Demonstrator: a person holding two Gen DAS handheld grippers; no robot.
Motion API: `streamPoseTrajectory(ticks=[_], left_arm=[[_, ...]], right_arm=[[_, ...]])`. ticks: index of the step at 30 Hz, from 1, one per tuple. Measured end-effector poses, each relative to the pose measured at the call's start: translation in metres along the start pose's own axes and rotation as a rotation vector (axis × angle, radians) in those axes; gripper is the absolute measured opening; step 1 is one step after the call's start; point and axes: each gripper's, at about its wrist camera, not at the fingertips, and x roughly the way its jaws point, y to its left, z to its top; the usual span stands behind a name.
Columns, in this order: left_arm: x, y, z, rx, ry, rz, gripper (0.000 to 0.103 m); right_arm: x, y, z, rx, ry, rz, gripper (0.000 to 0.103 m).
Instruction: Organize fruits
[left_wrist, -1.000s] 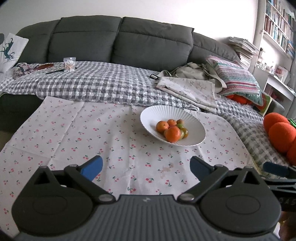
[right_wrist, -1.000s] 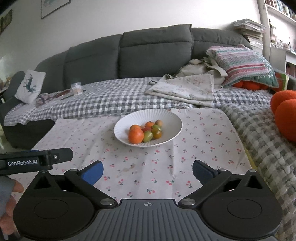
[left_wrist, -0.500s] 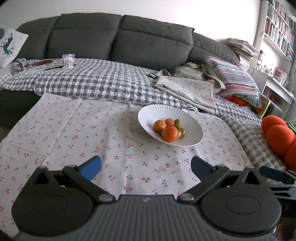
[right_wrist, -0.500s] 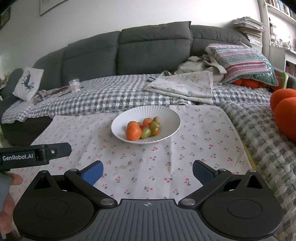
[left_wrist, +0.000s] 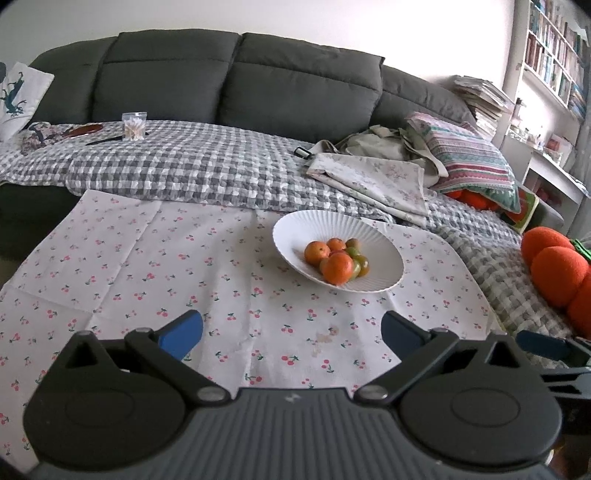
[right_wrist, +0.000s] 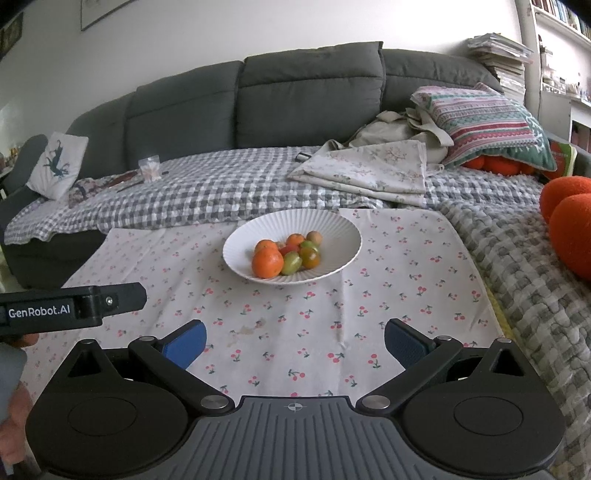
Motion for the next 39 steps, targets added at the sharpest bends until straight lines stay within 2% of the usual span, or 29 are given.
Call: streamPoseTrajectory(ticks=[6,39], left_arm=[[0.0026,0.0008,-0.0004,-0.007,0.018,-0.005,0.102],[0.0007,-0.0007,-0.0011,0.004,0.013,-0.020,0.102]], right_arm=[[-0.0004,0.0005,-0.0006,-0.003,0.002,0.001,0.103],[0.0026,0.0026,-0.0028,-0.017,0.012,0.002,0.103]])
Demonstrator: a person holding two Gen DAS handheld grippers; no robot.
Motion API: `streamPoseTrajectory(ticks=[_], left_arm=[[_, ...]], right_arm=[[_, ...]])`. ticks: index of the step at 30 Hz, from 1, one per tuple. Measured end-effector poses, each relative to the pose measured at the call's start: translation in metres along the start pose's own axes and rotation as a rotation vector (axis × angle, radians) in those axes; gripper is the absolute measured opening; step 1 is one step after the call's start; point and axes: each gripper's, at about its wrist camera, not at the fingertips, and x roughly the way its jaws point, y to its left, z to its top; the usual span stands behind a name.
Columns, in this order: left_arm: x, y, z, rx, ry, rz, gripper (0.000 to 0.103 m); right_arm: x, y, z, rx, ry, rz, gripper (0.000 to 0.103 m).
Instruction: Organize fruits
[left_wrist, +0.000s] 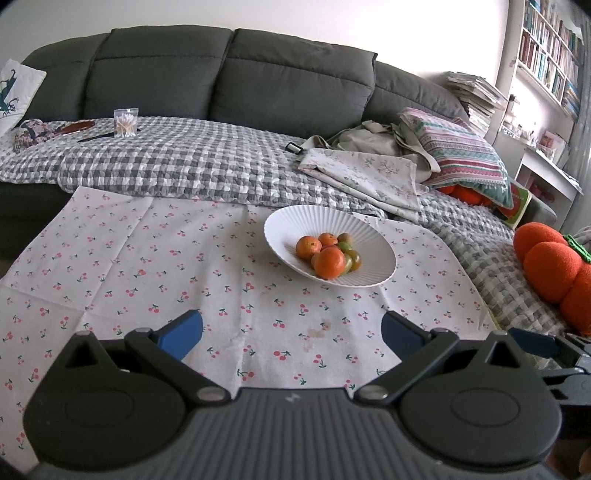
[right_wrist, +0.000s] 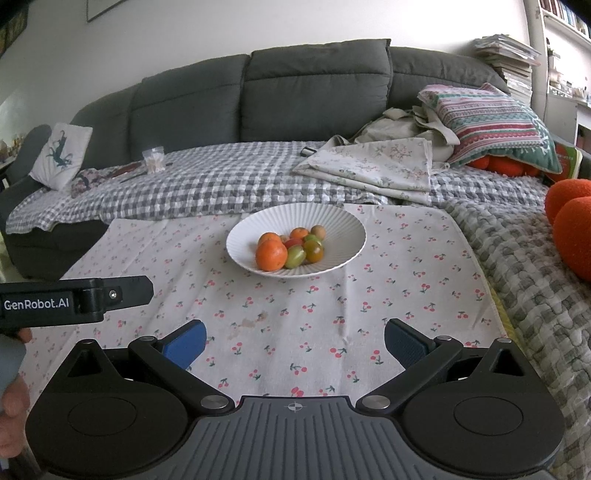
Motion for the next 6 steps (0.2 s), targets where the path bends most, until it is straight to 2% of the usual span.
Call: streamPoseTrajectory(ticks=[6], left_arm=[[0.0010,-0.0005,0.0002,-0.001,0.007,-0.005,0.102]], right_arm=[[0.0002,0.0006,-0.0005,0.000,0.001,0.000,0.103]])
